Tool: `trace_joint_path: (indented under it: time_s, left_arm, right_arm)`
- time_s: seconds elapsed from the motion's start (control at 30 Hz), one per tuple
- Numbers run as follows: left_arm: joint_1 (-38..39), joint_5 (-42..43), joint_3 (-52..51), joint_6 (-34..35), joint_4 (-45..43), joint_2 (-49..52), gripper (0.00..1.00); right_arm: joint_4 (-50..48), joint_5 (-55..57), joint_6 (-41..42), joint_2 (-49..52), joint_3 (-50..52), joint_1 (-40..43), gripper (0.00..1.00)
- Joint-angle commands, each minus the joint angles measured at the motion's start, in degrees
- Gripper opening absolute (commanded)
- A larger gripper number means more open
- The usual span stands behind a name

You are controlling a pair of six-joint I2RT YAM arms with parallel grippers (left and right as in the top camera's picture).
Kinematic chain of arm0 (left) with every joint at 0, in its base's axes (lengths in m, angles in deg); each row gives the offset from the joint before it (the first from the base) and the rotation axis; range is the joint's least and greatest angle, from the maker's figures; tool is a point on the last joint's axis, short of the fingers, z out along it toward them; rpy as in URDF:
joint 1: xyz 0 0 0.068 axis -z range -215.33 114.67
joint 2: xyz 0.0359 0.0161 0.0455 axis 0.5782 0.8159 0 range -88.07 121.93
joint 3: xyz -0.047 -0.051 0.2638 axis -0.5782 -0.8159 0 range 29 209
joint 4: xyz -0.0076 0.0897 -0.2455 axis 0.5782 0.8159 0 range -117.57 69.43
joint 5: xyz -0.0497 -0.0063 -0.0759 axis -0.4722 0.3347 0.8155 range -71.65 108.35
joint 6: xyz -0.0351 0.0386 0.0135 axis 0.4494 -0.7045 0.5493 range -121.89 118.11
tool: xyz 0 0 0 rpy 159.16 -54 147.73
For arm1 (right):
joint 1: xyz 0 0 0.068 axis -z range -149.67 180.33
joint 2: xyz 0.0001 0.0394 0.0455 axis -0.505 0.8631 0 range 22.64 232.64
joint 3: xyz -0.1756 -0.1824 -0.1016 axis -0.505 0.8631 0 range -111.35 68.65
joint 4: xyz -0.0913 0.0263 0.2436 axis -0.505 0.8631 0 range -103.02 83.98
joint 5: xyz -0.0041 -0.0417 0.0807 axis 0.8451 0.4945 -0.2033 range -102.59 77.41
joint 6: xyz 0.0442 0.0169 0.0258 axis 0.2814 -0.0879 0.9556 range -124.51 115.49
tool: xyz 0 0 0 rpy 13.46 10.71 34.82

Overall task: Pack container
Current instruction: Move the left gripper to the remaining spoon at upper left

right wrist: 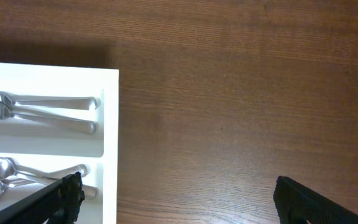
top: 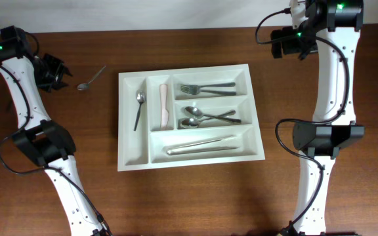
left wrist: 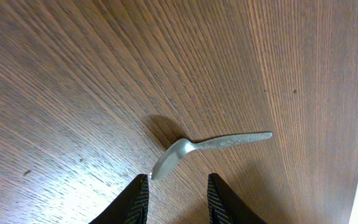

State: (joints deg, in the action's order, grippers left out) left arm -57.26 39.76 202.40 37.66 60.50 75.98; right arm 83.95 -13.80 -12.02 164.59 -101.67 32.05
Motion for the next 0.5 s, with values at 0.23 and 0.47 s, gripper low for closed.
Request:
trace_joint_path:
  time_s: [0.23,0.47]
  left_arm:
    - [0.15,1.55,0.31,-1.88,0.66,1.11,0.34]
    - [0.17,1.77,0.24,-1.88,0.63,4.48,0.34]
  right_arm:
    - [0.33,-0.55,0.11,-1.77,-0.59,-0.20,0.99]
    - [0.35,-0.55,0.11,-1.77,-0.59,-0.20,0.99]
